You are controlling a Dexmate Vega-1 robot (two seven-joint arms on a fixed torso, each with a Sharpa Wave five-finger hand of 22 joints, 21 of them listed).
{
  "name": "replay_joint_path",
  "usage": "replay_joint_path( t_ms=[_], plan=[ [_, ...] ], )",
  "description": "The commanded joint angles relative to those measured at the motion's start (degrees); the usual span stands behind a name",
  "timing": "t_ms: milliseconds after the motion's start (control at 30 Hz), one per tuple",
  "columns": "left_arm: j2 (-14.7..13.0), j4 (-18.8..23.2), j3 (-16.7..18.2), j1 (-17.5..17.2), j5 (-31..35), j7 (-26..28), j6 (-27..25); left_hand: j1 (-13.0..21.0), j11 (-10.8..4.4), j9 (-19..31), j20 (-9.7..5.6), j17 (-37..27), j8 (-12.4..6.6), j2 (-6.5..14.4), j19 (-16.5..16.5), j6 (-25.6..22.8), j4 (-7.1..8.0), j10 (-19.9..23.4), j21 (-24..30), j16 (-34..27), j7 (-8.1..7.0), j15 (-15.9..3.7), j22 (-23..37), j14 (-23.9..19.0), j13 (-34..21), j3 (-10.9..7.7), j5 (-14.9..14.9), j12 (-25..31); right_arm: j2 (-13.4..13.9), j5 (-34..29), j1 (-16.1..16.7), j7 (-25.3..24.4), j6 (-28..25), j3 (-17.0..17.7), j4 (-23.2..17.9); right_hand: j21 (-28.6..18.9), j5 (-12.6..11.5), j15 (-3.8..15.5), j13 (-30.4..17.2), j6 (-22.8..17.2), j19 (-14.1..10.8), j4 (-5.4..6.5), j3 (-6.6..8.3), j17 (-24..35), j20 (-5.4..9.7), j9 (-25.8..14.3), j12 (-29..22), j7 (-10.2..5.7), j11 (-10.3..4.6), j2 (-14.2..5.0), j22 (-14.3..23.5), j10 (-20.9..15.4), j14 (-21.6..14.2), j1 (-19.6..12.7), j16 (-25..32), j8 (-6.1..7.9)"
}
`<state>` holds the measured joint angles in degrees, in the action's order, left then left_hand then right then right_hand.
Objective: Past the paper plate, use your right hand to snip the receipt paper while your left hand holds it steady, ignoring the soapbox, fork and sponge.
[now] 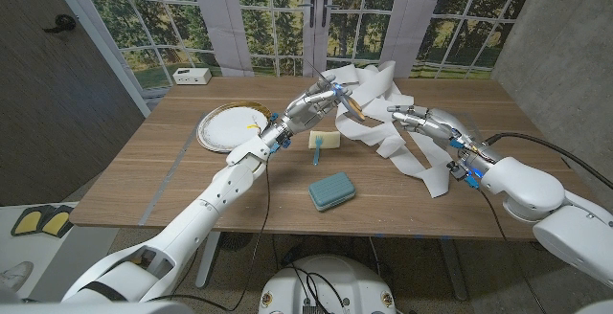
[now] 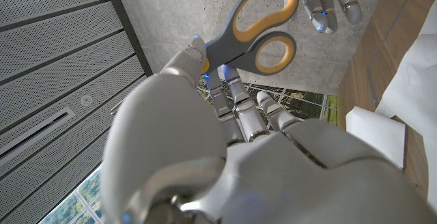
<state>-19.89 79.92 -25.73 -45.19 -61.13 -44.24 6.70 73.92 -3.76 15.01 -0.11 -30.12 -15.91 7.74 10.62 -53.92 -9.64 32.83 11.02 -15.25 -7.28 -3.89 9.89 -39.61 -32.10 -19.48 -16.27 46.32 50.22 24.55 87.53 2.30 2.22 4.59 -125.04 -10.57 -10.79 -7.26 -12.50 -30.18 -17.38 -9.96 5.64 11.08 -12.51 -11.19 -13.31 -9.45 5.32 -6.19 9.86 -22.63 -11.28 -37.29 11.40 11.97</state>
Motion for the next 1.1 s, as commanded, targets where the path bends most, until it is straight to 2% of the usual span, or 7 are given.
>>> replay_joint_path(
  t_ms=[33, 367, 533, 600, 933, 1100],
  plan=[
    [0.2, 0.2, -0.8, 0.2, 0.3, -0.9, -0.6, 0.5, -7.24, 0.2, -0.22, -0.1, -0.15, 0.8, -0.3, -0.1, 0.11, 7.5, 0.0, 0.2, -0.10, -9.95, 0.0, 0.2, -0.1, -0.09, 0.1, 0.3, 2.1, 3.5, 0.0, 1.1, -3.3, 0.3, -2.8, -0.1, 0.2, -1.31, 0.2, 0.0, 0.1, -0.02, 0.94, 0.0, 0.12, -0.1, 0.6, 0.01, 1.07, 0.57, 0.1, 0.7, 0.9, -2.0, -0.1, -0.19],
    [-0.1, 0.2, -0.7, -0.1, 0.2, -1.1, -0.7, 0.6, -7.27, 0.2, -0.29, -0.1, -0.13, 0.8, -0.5, -0.2, 0.11, 7.6, 0.0, 0.2, -0.13, -9.95, 0.0, 0.2, -0.1, -0.05, 0.2, 0.1, 0.6, 7.6, 0.8, 0.8, -4.1, 0.9, -4.0, -0.2, 0.2, -1.18, 0.5, -3.1, 0.1, -0.02, 1.84, -0.1, 0.11, -0.2, 1.1, 0.94, 0.71, 0.57, 0.1, 1.1, 1.6, -4.3, -0.1, 0.91],
    [-0.2, 0.2, -0.7, -0.1, 0.2, -1.2, -0.7, 0.6, -7.29, 0.2, -0.32, -0.1, -0.10, 0.8, -0.5, -0.2, 0.10, 7.6, 0.0, 0.2, -0.15, -9.95, 0.0, 0.2, -0.2, -0.04, 0.3, 0.1, -0.7, 10.3, 0.4, 0.5, -4.0, 0.0, -4.0, -0.2, 0.1, -0.62, 0.6, -3.5, 0.1, -0.15, 2.48, -0.1, 0.14, -0.2, 1.2, 0.46, -0.12, 0.30, 0.1, 1.0, 1.8, -5.8, 0.0, 0.94],
    [-0.2, 0.2, -0.7, -0.1, 0.2, -1.3, -0.8, 0.6, -7.28, 0.2, -0.25, -0.1, -0.08, 0.9, -0.6, -0.1, 0.10, 7.6, -0.1, 0.2, -0.07, -9.95, 0.0, 0.2, -0.2, -0.05, 0.3, 0.0, -1.3, 11.1, 0.3, 0.1, -4.0, -0.5, -4.0, -0.2, 0.1, 0.10, 0.7, -4.0, 0.1, -0.21, 2.97, -0.1, 0.15, -0.3, 0.8, 0.46, -0.46, 0.35, 0.1, -0.2, 1.4, -7.1, 0.2, 0.99],
    [0.2, -0.4, -0.9, 0.2, 0.1, -2.0, -0.9, 0.7, -7.29, 0.2, -0.27, -0.2, -0.07, 0.9, -0.6, -0.2, 0.09, 7.6, -0.1, 0.3, -0.15, -9.95, 0.0, 0.1, -0.3, -0.03, 0.4, -0.1, -0.7, 13.2, -0.6, -1.5, -5.8, -1.6, -4.6, -0.3, 0.2, 0.57, 0.8, -3.7, 0.0, -0.33, 3.57, -0.2, 0.19, -0.2, 1.2, -0.04, -0.87, 0.42, 0.1, 0.3, 1.6, -8.8, 0.2, 0.72],
    [0.4, -0.7, -1.1, 0.4, 0.0, -2.2, -1.1, 0.6, -7.31, 0.2, -0.36, -0.1, -0.09, 0.8, -0.6, -0.3, 0.09, 7.6, 0.0, 0.3, -0.28, -9.94, 0.0, 0.2, -0.2, 0.00, 0.4, -0.3, -0.4, 13.9, -1.3, -1.5, -5.6, -2.3, -4.3, -0.4, 0.2, 1.40, 0.9, -5.6, -0.1, -0.17, 4.17, -0.2, 0.19, -0.2, 0.9, 0.09, -1.53, 0.42, 0.0, -1.1, 1.2, -10.6, 0.4, 1.18]
  ],
)
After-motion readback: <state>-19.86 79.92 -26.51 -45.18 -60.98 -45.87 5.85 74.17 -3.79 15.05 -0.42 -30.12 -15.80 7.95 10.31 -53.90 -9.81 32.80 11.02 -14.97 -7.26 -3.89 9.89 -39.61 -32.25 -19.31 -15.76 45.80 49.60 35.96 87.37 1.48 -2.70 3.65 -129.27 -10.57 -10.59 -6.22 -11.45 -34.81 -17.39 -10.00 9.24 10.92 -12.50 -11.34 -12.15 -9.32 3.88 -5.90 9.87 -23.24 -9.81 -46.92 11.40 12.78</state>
